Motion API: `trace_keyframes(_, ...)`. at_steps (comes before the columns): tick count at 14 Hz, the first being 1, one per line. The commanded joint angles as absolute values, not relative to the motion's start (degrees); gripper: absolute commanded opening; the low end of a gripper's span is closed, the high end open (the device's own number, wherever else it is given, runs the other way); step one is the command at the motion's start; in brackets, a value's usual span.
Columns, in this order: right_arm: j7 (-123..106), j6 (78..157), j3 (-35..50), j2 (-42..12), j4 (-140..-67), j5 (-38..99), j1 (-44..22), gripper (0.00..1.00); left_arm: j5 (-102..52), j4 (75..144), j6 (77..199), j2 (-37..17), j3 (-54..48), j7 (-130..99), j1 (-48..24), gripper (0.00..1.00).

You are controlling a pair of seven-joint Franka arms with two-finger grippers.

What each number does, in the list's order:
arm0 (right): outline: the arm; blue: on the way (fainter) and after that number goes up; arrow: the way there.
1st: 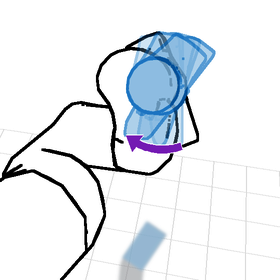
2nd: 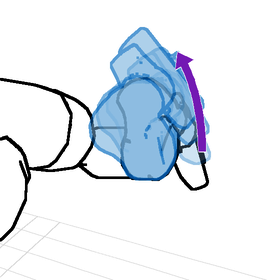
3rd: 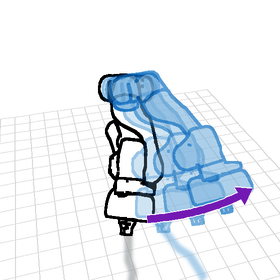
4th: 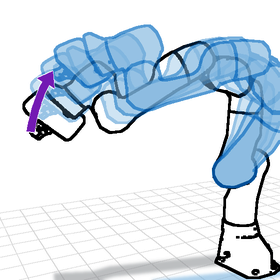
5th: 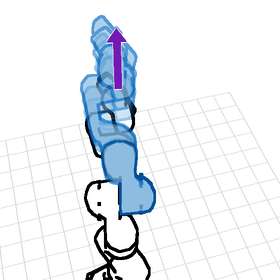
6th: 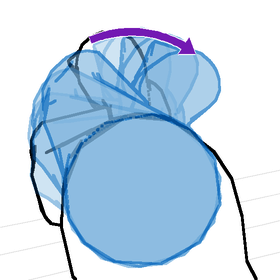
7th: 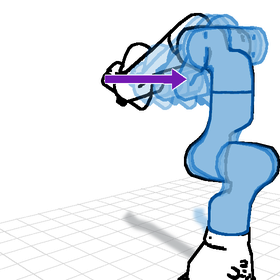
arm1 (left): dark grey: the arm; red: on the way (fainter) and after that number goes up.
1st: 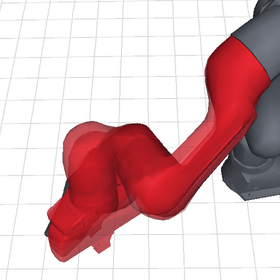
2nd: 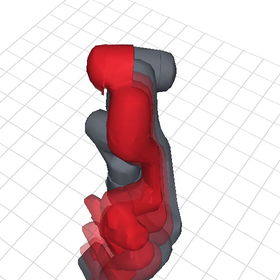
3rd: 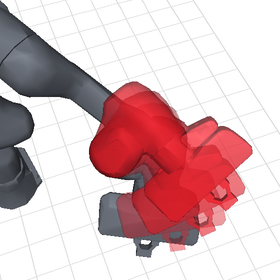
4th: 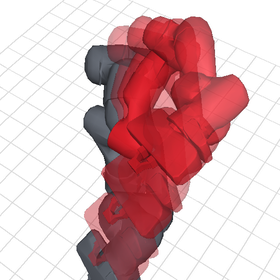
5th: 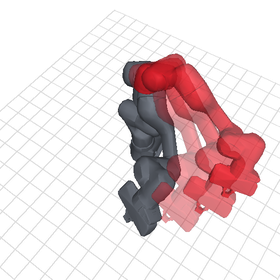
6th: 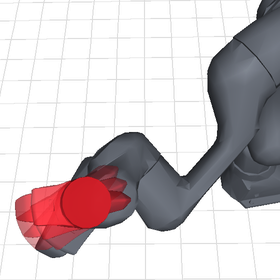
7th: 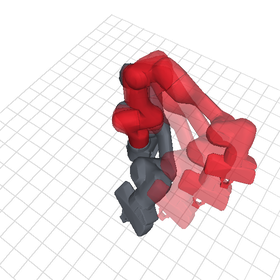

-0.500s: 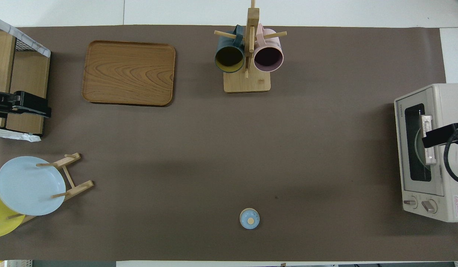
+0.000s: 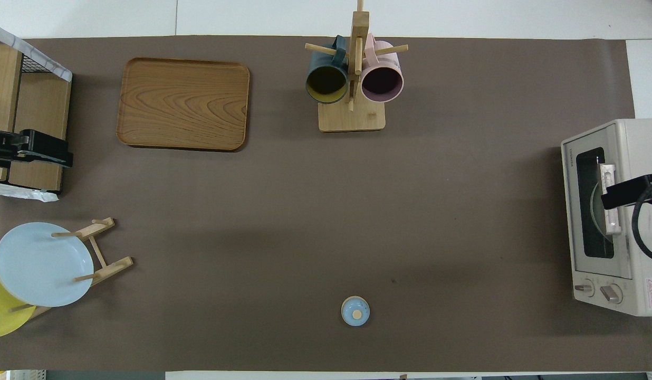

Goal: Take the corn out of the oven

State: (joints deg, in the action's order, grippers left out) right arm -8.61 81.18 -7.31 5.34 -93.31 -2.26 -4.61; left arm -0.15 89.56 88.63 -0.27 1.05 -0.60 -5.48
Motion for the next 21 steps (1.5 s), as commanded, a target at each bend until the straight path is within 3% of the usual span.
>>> trace_keyframes(1, -7.6, 82.1, -7.5, 6.4, -94.2, -1.1, -4.7, 1.00, -0.1, 90.5, 88.8, 0.8, 0.9, 0.1, -5.0, 1.00)
trace_keyframes(4, -7.8, 82.9, -7.6, 6.9, -95.4, -0.9, -4.7, 0.97, -0.1, 90.5, 88.8, 0.8, 0.9, 0.1, -5.0, 1.00)
trace_keyframes(5, -8.0, 84.2, -7.5, 7.0, -96.2, -1.0, -4.7, 0.47, -0.1, 90.5, 88.8, 0.8, 0.9, 0.1, -5.0, 1.00)
trace_keyframes(6, -8.1, 84.9, -7.5, 7.6, -97.7, -1.0, -4.7, 0.09, -0.1, 90.5, 88.8, 0.8, 0.9, 0.1, -4.9, 1.00)
trace_keyframes(7, -8.4, 85.6, -7.6, 7.9, -98.9, -1.0, -4.5, 0.00, -0.1, 90.5, 88.8, 0.8, 0.9, 0.1, -5.0, 1.00)
trace_keyframes(14, -12.3, 102.7, -7.8, 9.0, -113.6, -4.4, -2.4, 0.00, -0.1, 90.5, 88.8, 0.8, 0.9, 0.1, -5.0, 1.00)
trace_keyframes(21, -17.5, 108.2, -7.7, 5.3, -115.7, -8.8, 2.2, 0.00, -0.1, 90.5, 88.8, 0.8, 0.9, 0.1, -4.9, 1.00)
